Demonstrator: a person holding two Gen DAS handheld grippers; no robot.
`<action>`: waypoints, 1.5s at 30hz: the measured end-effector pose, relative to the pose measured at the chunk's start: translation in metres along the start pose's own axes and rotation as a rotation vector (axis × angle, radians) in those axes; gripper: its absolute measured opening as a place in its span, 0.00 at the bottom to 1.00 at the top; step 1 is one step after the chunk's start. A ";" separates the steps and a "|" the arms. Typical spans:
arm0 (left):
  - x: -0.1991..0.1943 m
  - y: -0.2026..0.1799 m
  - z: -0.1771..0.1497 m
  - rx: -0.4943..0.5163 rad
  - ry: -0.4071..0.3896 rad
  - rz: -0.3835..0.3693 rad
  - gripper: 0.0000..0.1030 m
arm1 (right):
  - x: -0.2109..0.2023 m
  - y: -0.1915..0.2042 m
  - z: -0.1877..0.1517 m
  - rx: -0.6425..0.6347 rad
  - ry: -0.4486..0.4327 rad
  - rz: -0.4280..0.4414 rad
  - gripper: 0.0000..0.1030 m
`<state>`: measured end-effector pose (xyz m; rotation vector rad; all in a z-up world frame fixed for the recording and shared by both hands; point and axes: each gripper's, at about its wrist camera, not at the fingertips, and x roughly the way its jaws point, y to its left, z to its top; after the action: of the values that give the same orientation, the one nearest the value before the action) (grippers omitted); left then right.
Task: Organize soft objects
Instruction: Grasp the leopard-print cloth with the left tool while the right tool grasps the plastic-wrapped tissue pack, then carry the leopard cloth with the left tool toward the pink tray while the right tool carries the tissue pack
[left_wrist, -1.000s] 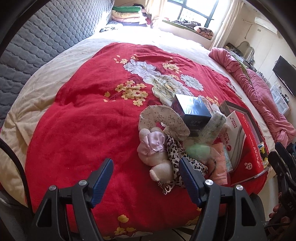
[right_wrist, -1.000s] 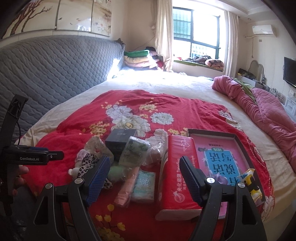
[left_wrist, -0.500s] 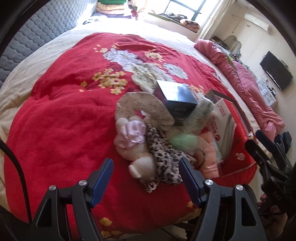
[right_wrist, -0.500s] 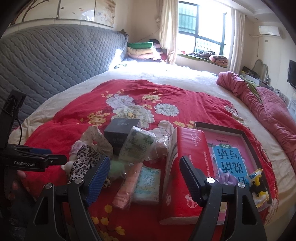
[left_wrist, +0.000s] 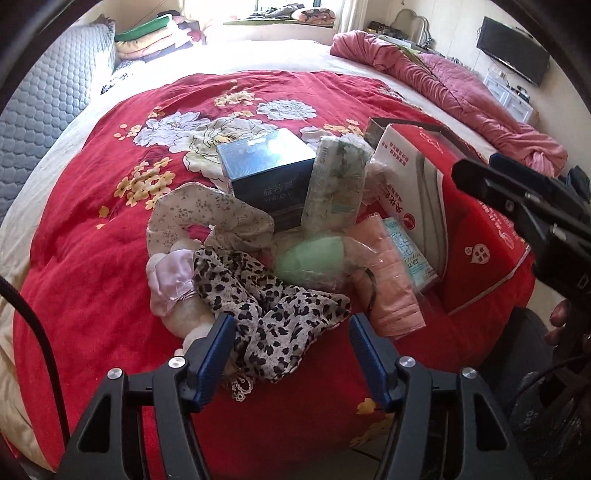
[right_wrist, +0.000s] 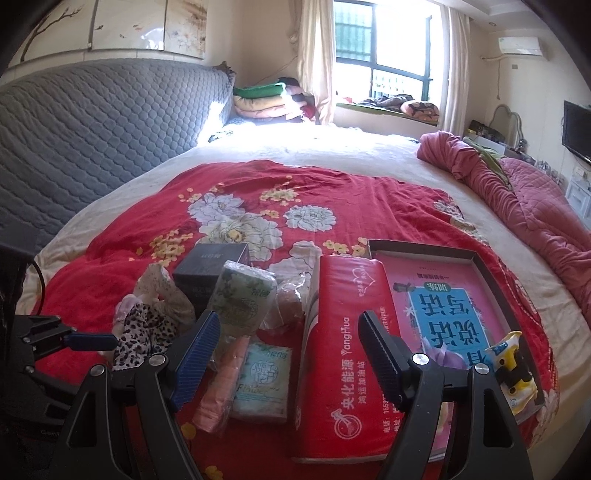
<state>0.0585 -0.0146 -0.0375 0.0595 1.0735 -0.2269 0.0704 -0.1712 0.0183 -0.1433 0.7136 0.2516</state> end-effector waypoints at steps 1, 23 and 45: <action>0.003 -0.003 0.001 0.017 0.001 0.015 0.53 | 0.002 -0.001 0.002 0.002 -0.001 -0.003 0.76; 0.010 0.010 0.004 -0.050 -0.036 -0.202 0.03 | 0.118 0.046 0.040 -0.101 0.223 0.109 0.76; -0.007 0.018 0.008 -0.092 -0.106 -0.222 0.03 | 0.081 0.039 0.035 -0.019 0.098 0.195 0.54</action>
<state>0.0663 0.0023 -0.0288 -0.1534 0.9834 -0.3766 0.1403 -0.1121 -0.0106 -0.1049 0.8234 0.4402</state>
